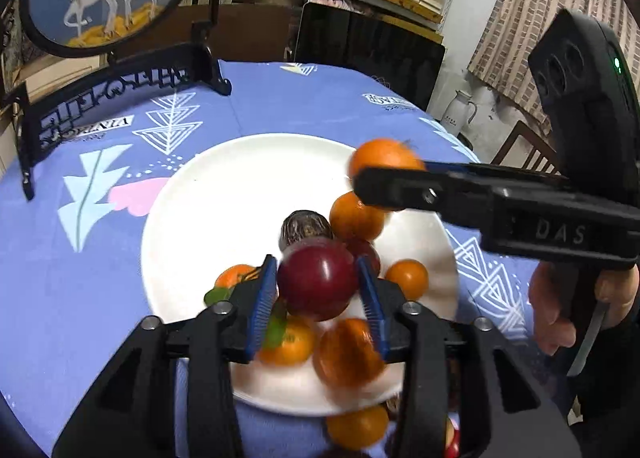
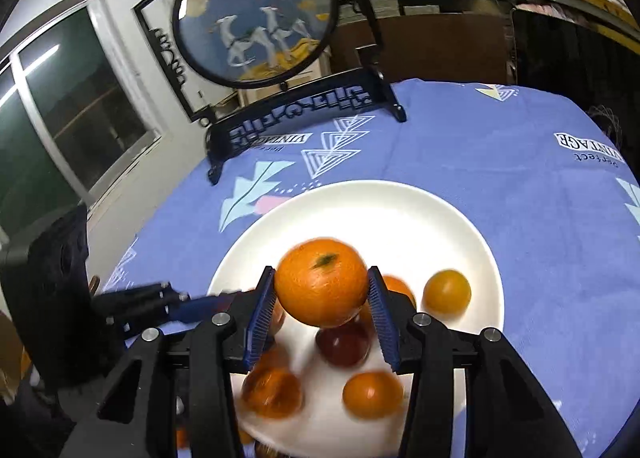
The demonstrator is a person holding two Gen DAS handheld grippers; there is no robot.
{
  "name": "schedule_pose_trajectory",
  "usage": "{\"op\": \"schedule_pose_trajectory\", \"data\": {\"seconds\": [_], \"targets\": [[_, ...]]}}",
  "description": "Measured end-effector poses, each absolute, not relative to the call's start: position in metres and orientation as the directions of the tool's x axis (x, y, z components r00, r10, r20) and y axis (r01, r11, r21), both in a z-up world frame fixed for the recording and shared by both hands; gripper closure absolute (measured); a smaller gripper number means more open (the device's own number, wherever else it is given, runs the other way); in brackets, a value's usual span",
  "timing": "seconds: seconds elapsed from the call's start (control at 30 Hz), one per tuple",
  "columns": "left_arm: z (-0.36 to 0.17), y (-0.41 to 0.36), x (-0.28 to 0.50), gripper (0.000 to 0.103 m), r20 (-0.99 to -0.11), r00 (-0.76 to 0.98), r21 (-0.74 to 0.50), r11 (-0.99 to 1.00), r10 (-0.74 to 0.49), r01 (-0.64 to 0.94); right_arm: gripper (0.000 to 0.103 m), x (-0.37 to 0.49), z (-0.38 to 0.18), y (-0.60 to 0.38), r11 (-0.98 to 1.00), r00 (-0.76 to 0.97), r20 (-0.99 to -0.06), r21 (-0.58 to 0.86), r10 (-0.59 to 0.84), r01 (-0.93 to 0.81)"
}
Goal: Organize fruits
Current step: 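Carry the plum and orange onto the white plate and open both tools, then grasp an orange with the left tool while the right tool grasps another orange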
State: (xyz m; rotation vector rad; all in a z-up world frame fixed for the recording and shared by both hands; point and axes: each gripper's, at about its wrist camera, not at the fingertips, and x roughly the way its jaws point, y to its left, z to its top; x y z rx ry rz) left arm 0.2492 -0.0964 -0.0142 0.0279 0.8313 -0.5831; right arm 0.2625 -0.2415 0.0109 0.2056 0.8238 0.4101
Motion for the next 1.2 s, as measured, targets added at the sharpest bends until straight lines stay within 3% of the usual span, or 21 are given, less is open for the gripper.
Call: {"op": "schedule_pose_trajectory", "data": {"seconds": [0.07,0.3,0.43,0.63,0.77,1.0,1.07,1.1,1.2], "targets": [[-0.014,-0.094,0.247,0.033,-0.694,0.548,-0.192,0.854,-0.467,0.485,0.047,0.26,0.012,-0.243,0.895,0.615,-0.652,0.35,0.444,-0.276],[0.002,-0.076,0.196,0.032,-0.664,0.58,-0.143,0.841,-0.473,0.522,0.047,0.205,0.017,-0.252,0.9,0.632,-0.641,0.314,0.437,-0.303],[0.002,-0.062,0.147,0.021,-0.656,0.58,-0.11,0.821,-0.483,0.56,0.045,0.16,0.01,-0.266,0.901,0.637,-0.637,0.312,0.434,-0.302],[-0.024,-0.045,0.087,0.022,-0.698,0.548,-0.057,0.799,-0.46,0.598,0.045,0.106,-0.016,-0.293,0.896,0.635,-0.637,0.368,0.437,-0.248],[-0.047,-0.041,0.08,0.045,-0.732,0.518,-0.069,0.804,-0.443,0.59,0.045,0.088,-0.033,-0.303,0.895,0.63,-0.647,0.4,0.429,-0.198],[-0.055,-0.046,0.086,0.045,-0.716,0.564,-0.037,0.829,-0.412,0.558,0.045,0.068,-0.033,-0.299,0.891,0.628,-0.641,0.398,0.44,-0.218],[-0.058,-0.045,0.093,0.031,-0.724,0.552,-0.058,0.834,-0.413,0.549,0.045,0.063,-0.032,-0.298,0.891,0.629,-0.639,0.392,0.443,-0.23],[-0.06,-0.042,0.096,0.03,-0.729,0.542,-0.081,0.839,-0.418,0.539,0.045,0.062,-0.031,-0.298,0.89,0.628,-0.639,0.391,0.444,-0.233],[-0.061,-0.043,0.097,0.038,-0.734,0.519,-0.099,0.825,-0.438,0.556,0.045,0.06,-0.031,-0.297,0.89,0.626,-0.639,0.387,0.447,-0.241]]}}
